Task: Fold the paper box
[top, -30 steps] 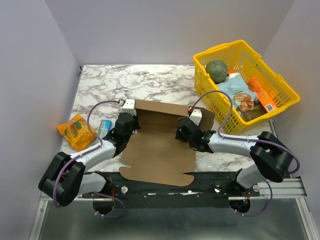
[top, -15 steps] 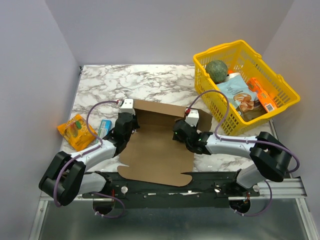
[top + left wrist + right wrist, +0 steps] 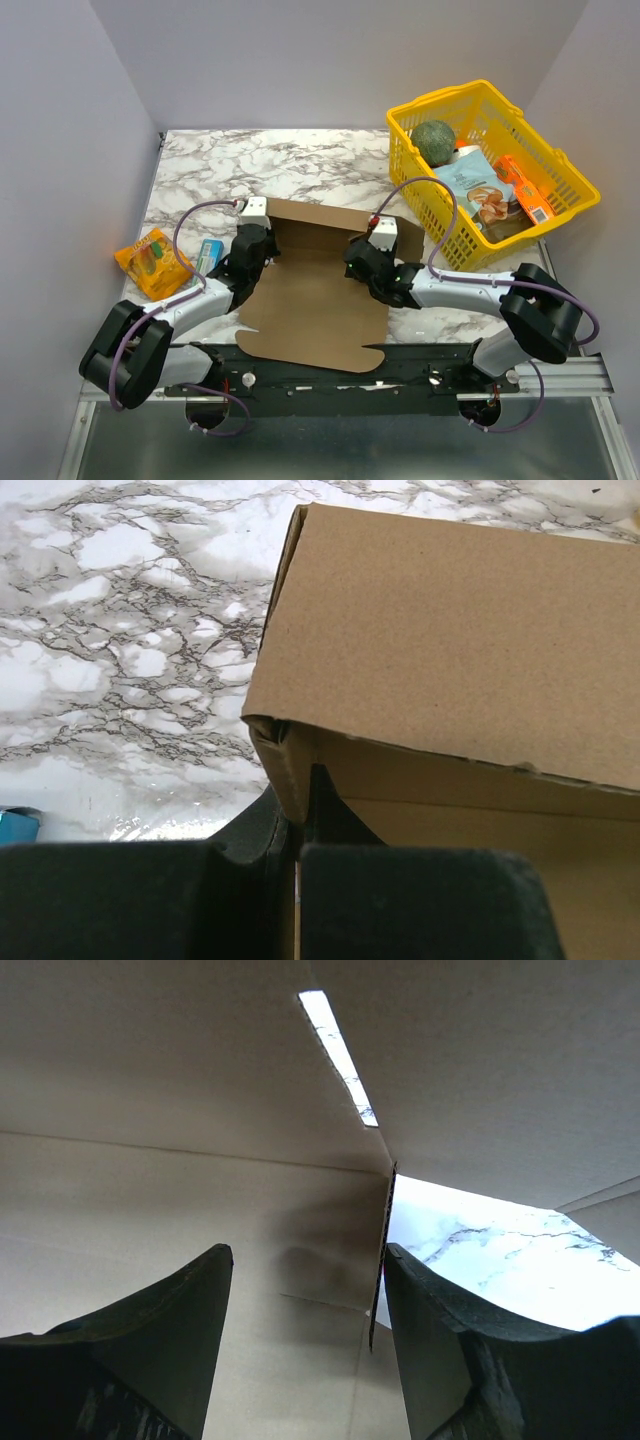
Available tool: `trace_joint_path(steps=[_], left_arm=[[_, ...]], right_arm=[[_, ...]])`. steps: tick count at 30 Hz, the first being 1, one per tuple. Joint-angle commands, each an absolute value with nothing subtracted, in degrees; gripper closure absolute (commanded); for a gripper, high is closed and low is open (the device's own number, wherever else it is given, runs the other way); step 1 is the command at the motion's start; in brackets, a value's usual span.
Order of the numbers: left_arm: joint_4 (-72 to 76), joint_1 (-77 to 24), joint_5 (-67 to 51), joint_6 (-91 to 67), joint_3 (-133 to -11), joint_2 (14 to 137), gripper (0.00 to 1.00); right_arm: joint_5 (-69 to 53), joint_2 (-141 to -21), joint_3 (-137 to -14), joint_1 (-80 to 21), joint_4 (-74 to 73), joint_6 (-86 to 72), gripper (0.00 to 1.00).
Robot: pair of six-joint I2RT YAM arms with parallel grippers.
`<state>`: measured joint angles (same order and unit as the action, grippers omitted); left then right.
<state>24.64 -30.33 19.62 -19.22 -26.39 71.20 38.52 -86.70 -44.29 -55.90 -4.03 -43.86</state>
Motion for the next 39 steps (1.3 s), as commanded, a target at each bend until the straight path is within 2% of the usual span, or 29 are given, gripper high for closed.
trace_joint_path(steps=[1, 14, 29, 37, 39], left_arm=[[21.53, -32.52, 11.43, -19.51, -26.89, 72.95, 1.0], [21.62, -32.7, 11.25, -19.51, -27.16, 73.57, 1.0], [21.62, -32.7, 11.07, -19.42, -27.16, 73.21, 1.0], [21.45, -32.7, 11.07, -19.34, -27.16, 73.12, 1.0], [21.1, -32.7, 11.34, -19.25, -27.25, 73.13, 1.0]], right_arm=[[36.12, -87.63, -46.41, -59.24, -0.53, -37.0, 0.3], [35.33, -85.34, -43.07, -60.03, 6.5, -35.42, 0.27], [30.68, -93.68, -44.03, -60.03, 3.08, -37.44, 0.27], [27.68, -96.33, -44.12, -60.03, 6.33, -36.3, 0.27], [29.34, -95.8, -44.3, -60.03, 4.75, -36.82, 0.23]])
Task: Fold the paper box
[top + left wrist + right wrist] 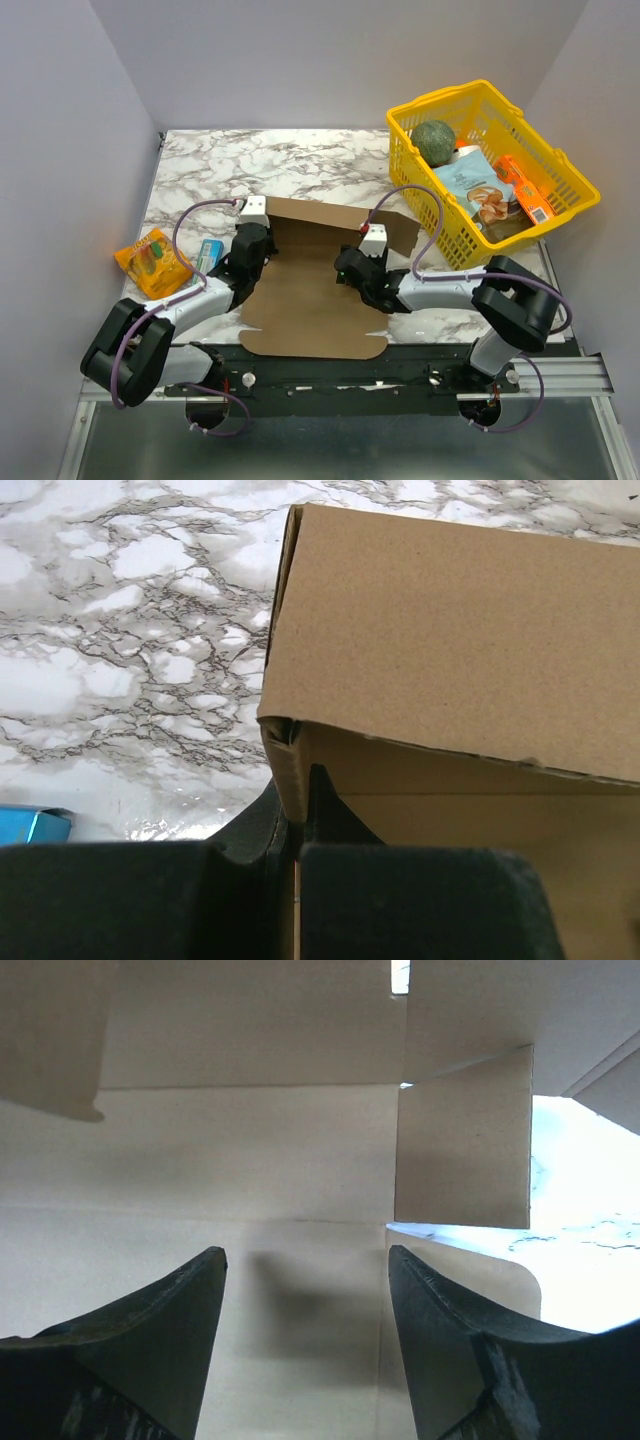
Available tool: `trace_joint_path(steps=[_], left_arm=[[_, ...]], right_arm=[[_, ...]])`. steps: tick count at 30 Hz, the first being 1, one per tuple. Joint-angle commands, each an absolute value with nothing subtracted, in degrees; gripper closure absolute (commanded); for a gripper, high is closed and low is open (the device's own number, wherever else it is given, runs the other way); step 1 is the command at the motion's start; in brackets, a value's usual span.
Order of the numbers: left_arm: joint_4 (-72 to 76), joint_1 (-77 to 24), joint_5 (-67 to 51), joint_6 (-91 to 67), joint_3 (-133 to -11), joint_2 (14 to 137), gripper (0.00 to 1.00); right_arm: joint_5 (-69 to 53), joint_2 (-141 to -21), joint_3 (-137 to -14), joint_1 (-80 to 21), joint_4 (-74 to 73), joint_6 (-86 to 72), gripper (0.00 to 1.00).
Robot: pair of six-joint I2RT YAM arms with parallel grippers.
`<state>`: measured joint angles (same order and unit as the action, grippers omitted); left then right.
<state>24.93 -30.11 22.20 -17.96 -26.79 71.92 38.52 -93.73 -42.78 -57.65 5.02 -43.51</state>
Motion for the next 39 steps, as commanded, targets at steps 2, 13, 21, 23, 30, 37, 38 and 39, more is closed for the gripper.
trace_joint_path(steps=[2, 13, 21, 23, 30, 37, 38, 39], left_arm=[[20.74, -32.7, 11.77, -19.07, -27.33, 73.21, 1.0], [17.31, -31.03, 14.5, -17.23, -27.86, 71.99, 1.0], [18.01, -30.59, 13.01, -17.49, -27.69, 72.42, 1.0], [18.19, -30.59, 12.83, -17.49, -27.51, 72.51, 1.0], [20.56, -30.59, 9.85, -16.7, -26.72, 71.81, 1.0], [21.27, -30.59, 10.1, -16.0, -25.58, 69.35, 1.0], [21.1, -30.59, 10.37, -15.91, -25.58, 69.17, 1.0], [20.83, -30.59, 10.55, -15.91, -25.58, 69.17, 1.0]], right_arm=[[30.84, -93.53, -44.21, -59.94, 2.48, -36.91, 0.2], [27.08, -64.89, -41.05, -61.52, -15.46, -32.0, 0.06], [30.21, -47.64, -49.8, -60.74, -33.11, -32.33, 0.0], [30.06, -47.28, -53.42, -58.72, -36.89, -33.05, 0.0], [20.15, -54.22, -63.8, -42.66, -38.41, -26.12, 0.0], [13.54, -62.84, -67.67, -35.68, -35.86, -19.34, 0.0], [13.8, -63.28, -67.5, -35.6, -36.03, -18.9, 0.0], [15.1, -63.37, -66.54, -35.6, -36.04, -18.11, 0.0]])
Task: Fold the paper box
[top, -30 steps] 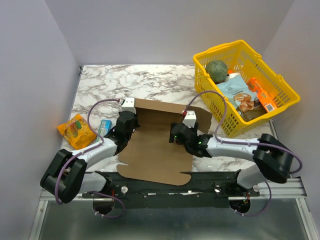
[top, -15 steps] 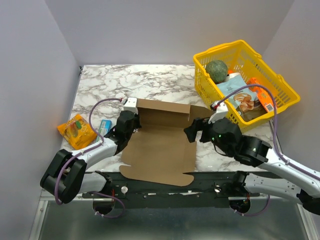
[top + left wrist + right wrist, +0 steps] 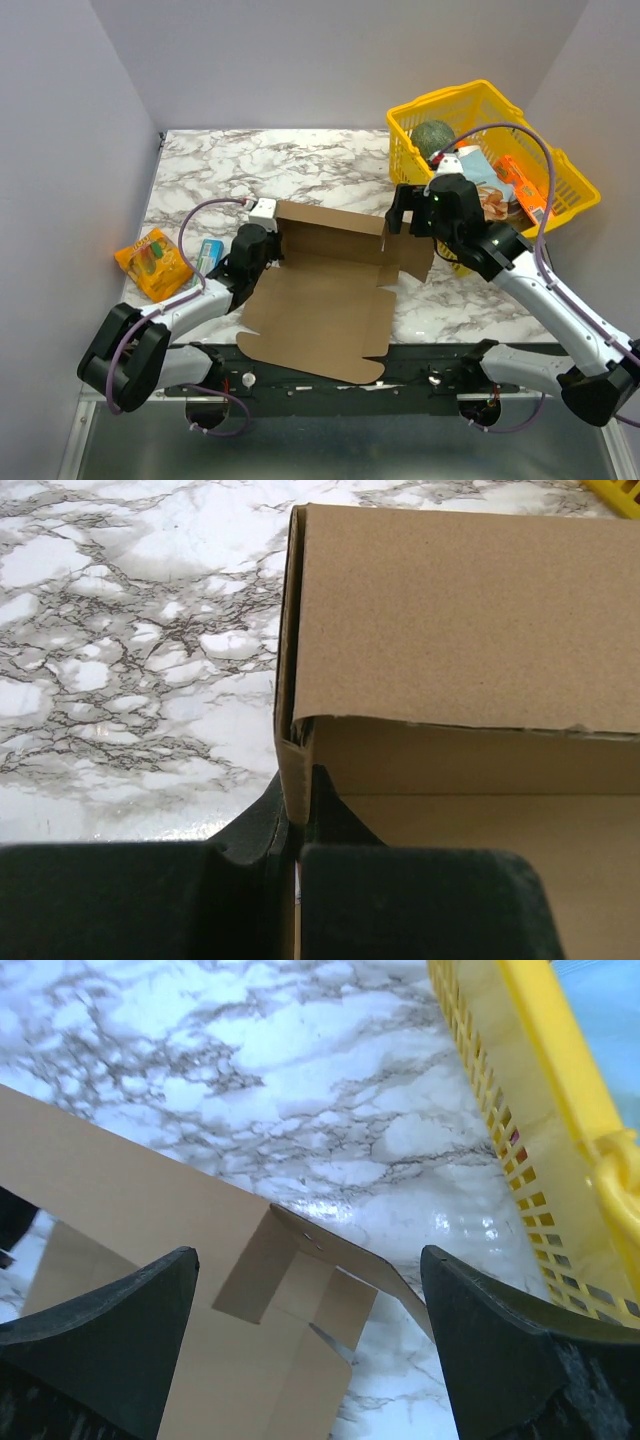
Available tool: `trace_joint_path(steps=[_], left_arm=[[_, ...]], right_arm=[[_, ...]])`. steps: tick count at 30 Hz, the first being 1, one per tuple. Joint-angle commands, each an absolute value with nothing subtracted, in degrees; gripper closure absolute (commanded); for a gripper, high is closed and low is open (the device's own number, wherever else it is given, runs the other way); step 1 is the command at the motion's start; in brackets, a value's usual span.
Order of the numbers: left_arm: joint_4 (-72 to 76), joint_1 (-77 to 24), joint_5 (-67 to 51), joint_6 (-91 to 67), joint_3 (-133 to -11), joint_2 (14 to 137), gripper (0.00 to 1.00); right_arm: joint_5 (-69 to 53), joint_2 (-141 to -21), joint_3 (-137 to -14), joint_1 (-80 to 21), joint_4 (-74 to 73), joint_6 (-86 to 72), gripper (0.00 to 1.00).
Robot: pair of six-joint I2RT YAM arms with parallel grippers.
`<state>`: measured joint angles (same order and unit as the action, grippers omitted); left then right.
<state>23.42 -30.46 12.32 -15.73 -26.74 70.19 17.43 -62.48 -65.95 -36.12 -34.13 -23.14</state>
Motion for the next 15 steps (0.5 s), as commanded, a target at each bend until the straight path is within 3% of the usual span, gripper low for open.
trace_joint_path(steps=[1, 15], left_arm=[[20.74, -30.59, 10.63, -16.0, -25.58, 68.82, 1.0], [20.39, -30.5, 11.34, -16.08, -25.31, 67.76, 1.0]], right_arm=[[15.9, -63.2, -66.01, -35.6, -36.04, -17.84, 0.0], [21.27, -60.56, -57.57, -35.51, -37.44, -16.0, 0.01]])
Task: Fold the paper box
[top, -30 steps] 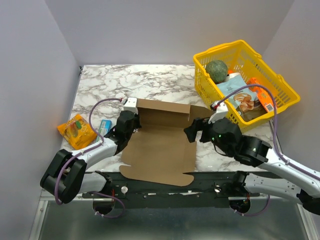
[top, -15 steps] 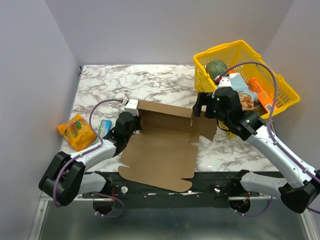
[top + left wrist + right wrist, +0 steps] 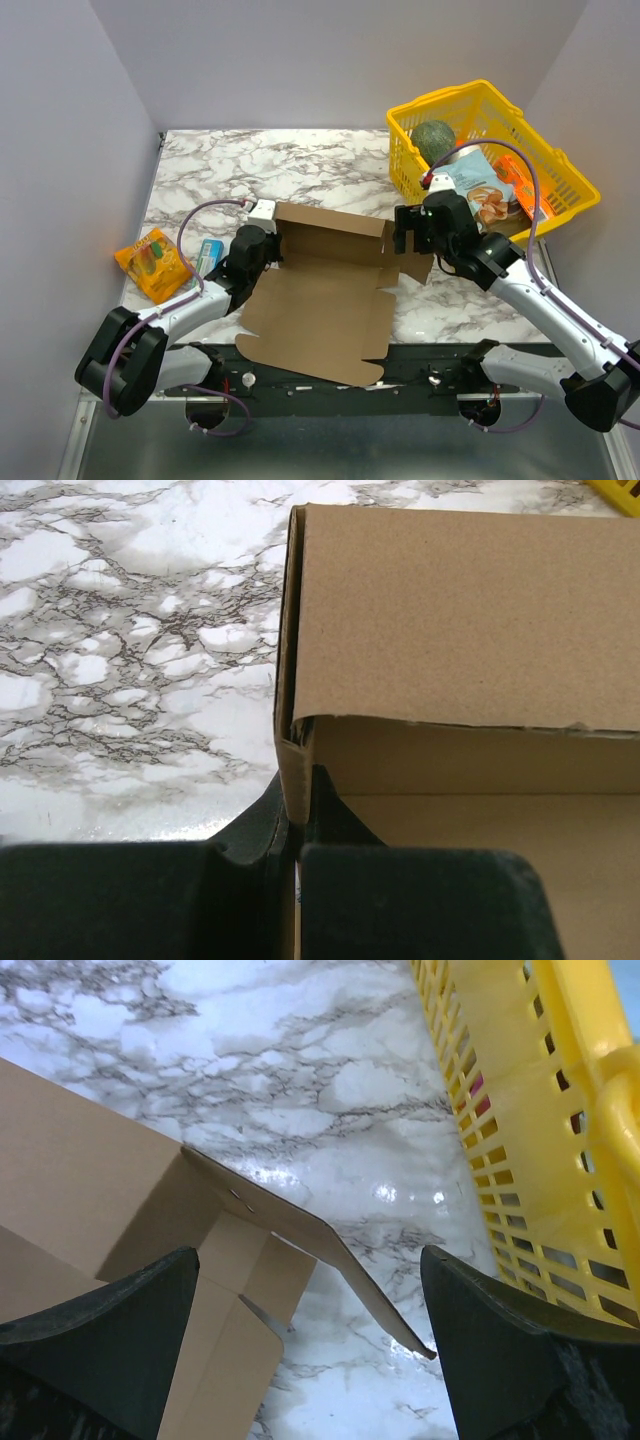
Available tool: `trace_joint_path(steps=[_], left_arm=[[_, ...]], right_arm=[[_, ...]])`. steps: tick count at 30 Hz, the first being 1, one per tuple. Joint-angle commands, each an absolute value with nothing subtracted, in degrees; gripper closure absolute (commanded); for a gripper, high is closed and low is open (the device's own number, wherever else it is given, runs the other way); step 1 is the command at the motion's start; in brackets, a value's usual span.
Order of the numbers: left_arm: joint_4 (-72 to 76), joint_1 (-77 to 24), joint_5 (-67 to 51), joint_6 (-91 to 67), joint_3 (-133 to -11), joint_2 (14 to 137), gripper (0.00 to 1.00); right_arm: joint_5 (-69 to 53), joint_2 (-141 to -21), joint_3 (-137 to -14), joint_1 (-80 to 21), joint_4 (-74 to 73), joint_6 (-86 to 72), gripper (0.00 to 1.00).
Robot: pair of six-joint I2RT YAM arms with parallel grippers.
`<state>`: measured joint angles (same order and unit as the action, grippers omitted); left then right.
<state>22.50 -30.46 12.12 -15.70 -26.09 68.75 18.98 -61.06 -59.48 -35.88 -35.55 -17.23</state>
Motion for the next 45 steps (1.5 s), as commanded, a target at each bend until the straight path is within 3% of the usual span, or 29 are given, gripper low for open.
trace_joint_path(steps=[1, 3, 7, 12, 13, 19, 28, 36, 39, 43, 45], left_arm=[[20.48, -30.5, 11.42, -16.08, -25.23, 67.76, 1.0], [20.48, -30.5, 11.34, -16.08, -25.22, 67.76, 1.0], [20.39, -30.59, 11.86, -16.26, -25.14, 67.76, 1.0], [20.83, -30.59, 11.87, -16.44, -25.14, 68.03, 1.0], [20.92, -30.59, 11.78, -16.87, -25.14, 68.29, 1.0], [22.06, -31.11, 10.63, -17.4, -25.05, 68.82, 1.0], [22.59, -33.57, 10.55, -17.58, -26.1, 71.1, 1.0], [22.59, -35.33, 10.9, -17.49, -26.81, 72.16, 1.0], [22.59, -35.33, 10.72, -17.58, -26.89, 72.16, 1.0], [22.15, -35.33, 10.72, -16.53, -26.9, 72.33, 1.0], [22.24, -35.24, 10.64, -15.65, -26.98, 72.33, 1.0]], right_arm=[[21.53, -60.56, -57.31, -35.51, -37.35, -16.0, 0.02], [21.19, -60.82, -56.78, -35.51, -37.35, -15.74, 0.05], [18.82, -61.52, -56.6, -35.42, -37.79, -16.34, 0.3], [12.4, -61.87, -57.04, -35.51, -38.58, -20.38, 0.49], [10.04, -62.05, -57.13, -35.51, -38.5, -21.17, 0.59], [3.79, -63.46, -56.34, -35.51, -34.9, -27.77, 0.71], [-1.13, -62.84, -54.06, -35.77, -26.29, -33.66, 0.72], [2.28, -60.47, -48.44, -37.09, -18.2, -39.98, 0.72], [2.2, -59.94, -45.45, -37.62, -14.6, -40.34, 0.65], [1.06, -59.68, -42.89, -37.71, -12.3, -38.06, 0.42], [1.05, -59.07, -41.93, -37.71, -12.3, -36.83, 0.37]])
